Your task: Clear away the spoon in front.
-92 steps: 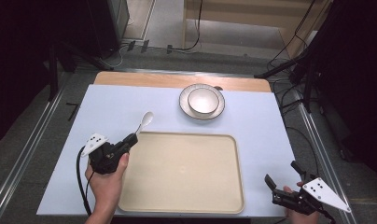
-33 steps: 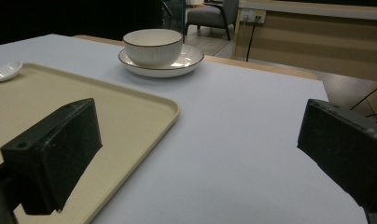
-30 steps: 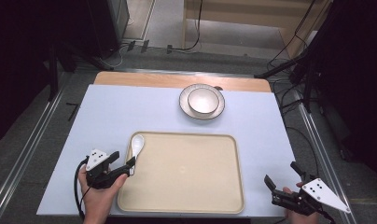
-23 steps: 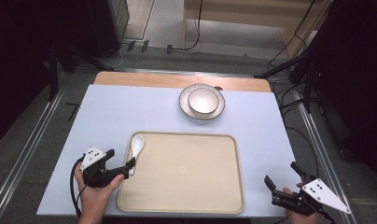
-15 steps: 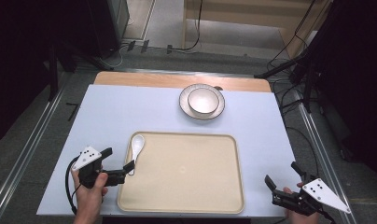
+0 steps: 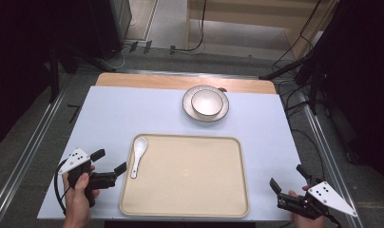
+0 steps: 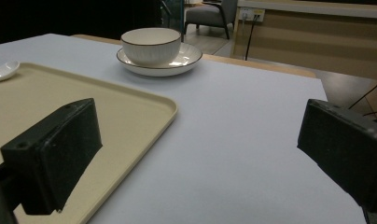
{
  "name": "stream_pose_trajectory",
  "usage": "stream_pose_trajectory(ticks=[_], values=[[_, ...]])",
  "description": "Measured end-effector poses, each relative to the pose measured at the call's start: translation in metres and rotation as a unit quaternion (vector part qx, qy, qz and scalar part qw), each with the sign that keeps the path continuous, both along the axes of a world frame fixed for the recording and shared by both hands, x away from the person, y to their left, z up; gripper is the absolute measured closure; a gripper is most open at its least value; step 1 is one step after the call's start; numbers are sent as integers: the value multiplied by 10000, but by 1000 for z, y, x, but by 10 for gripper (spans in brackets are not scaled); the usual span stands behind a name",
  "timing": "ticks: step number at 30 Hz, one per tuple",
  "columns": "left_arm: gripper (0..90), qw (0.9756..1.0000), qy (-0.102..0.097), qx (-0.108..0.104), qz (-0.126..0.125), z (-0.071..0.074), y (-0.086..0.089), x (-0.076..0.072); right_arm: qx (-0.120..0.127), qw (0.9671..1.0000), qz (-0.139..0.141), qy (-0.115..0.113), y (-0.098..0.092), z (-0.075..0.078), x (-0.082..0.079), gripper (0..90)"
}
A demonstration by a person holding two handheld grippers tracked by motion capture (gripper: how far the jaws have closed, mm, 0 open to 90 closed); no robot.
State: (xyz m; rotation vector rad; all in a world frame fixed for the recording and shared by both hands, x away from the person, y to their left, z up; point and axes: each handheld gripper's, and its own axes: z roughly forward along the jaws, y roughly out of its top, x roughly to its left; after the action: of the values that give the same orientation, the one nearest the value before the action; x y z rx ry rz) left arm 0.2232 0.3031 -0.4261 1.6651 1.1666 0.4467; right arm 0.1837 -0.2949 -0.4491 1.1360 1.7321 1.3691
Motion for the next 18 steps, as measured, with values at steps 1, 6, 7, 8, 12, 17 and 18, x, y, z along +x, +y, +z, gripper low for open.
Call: stream_pose_trajectory(ticks=[1,6,7,8,12,17,18], values=[[0,10000,-23,2,2,0,1,0,-2,10000,-5,7,0,0,0,0],[0,9998,-101,124,135,0,10,-1,1,10000,-18,-3,-1,0,-1,0],[0,9998,-102,102,162,0,12,-1,3,10000,-13,-12,-1,1,-1,0],[0,9997,-113,92,201,0,14,-1,3,10000,-10,-16,-1,1,-1,0],[0,9995,-129,146,264,0,23,-2,1,10000,-32,-13,-2,1,-1,0],[0,9996,-139,157,209,1,31,-3,7,10000,-31,-17,-3,1,-1,0],[0,9995,-137,206,215,2,32,-3,7,10000,-32,-17,-3,1,-1,0]])
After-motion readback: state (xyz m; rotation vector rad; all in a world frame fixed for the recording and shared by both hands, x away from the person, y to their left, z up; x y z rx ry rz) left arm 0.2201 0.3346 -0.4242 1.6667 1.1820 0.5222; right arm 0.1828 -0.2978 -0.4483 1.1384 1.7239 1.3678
